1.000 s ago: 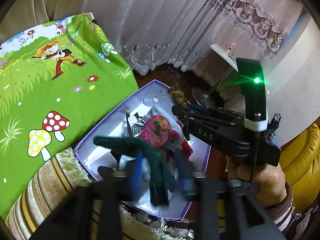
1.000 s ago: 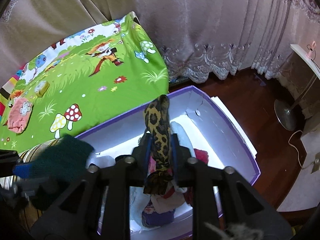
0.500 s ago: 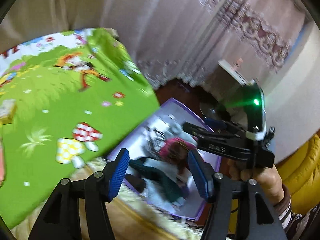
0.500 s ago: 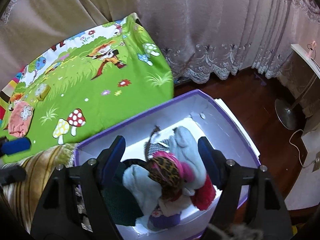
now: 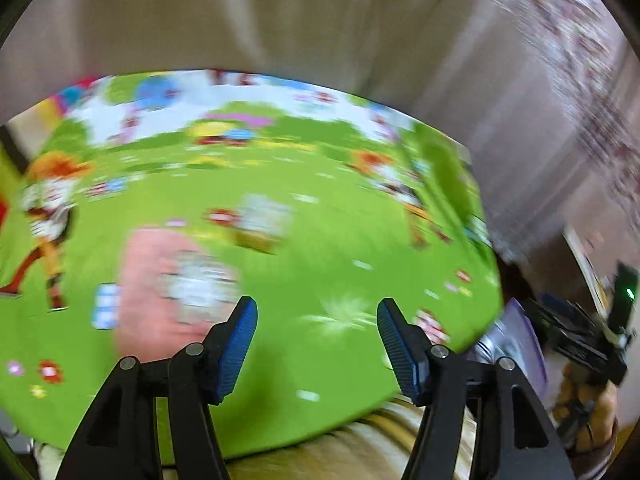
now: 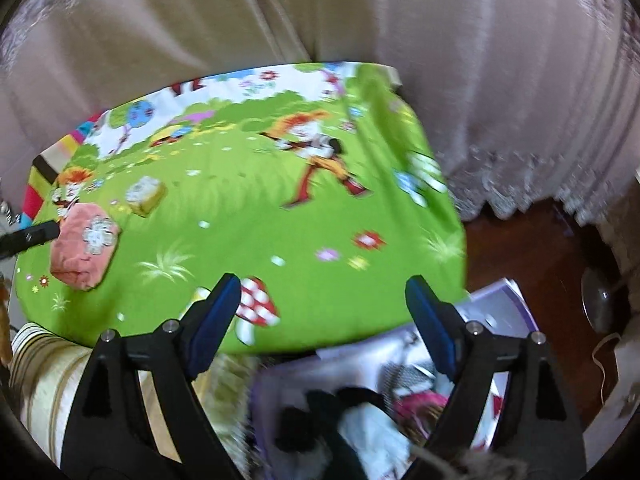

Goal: Organize soft objects
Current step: 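Move both open tools back over the bed, then grasp the pink hat with the left tool while the right tool grasps the foam block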

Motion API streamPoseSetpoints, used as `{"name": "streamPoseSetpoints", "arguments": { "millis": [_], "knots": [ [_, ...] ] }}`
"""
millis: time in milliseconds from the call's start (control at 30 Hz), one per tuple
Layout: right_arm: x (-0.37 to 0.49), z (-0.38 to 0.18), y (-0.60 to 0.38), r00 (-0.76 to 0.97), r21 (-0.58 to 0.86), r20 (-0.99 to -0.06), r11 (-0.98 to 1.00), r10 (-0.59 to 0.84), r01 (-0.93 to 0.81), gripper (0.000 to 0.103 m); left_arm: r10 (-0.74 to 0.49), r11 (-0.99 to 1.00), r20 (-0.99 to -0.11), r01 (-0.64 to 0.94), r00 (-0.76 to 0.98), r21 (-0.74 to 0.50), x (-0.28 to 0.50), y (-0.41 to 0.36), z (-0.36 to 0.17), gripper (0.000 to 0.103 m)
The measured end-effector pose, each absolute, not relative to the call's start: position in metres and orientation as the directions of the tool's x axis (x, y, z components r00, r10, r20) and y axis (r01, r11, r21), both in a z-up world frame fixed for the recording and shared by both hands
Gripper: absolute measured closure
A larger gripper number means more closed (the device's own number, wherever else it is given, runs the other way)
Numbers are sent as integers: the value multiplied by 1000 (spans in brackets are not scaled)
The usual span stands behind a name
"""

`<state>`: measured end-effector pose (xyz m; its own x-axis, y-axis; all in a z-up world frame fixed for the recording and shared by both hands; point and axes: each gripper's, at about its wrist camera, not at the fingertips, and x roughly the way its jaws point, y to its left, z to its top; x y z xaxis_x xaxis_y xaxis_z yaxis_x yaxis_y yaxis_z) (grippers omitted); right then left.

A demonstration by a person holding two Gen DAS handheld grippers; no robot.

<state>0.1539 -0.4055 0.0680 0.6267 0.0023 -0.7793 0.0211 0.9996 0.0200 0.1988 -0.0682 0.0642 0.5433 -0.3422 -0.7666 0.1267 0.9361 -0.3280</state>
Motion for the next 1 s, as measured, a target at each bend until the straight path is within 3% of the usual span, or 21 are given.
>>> {"name": "streamPoseSetpoints", "arguments": {
  "millis": [233,567,600,667,767,867,1000],
  "knots": [
    [202,65,-350,621,22,-779,994,83,-105,16,-198,955,-845,-96,497,-281,232,11,28,33],
    [265,41,-282,557,46,-814,975,163,-219,14,-233,939,-885,-142,403,-312,248,31,-26,34],
    [274,37,-274,547,56,-819,973,172,-223,14,-243,938,-884,-134,399,-318,249,31,-30,37],
    [287,32,-264,534,71,-825,972,184,-225,14,-261,935,-881,-123,394,-332,252,32,-36,60],
    [306,23,-247,510,109,-835,970,208,-217,14,-302,923,-869,-109,391,-370,254,34,-41,84],
    [325,13,-232,481,162,-843,967,240,-198,13,-329,908,-849,-107,413,-404,251,42,-37,94],
    [345,-3,-209,433,216,-860,962,268,-166,13,-327,892,-819,-132,471,-432,243,61,-24,96]
  ]
}}
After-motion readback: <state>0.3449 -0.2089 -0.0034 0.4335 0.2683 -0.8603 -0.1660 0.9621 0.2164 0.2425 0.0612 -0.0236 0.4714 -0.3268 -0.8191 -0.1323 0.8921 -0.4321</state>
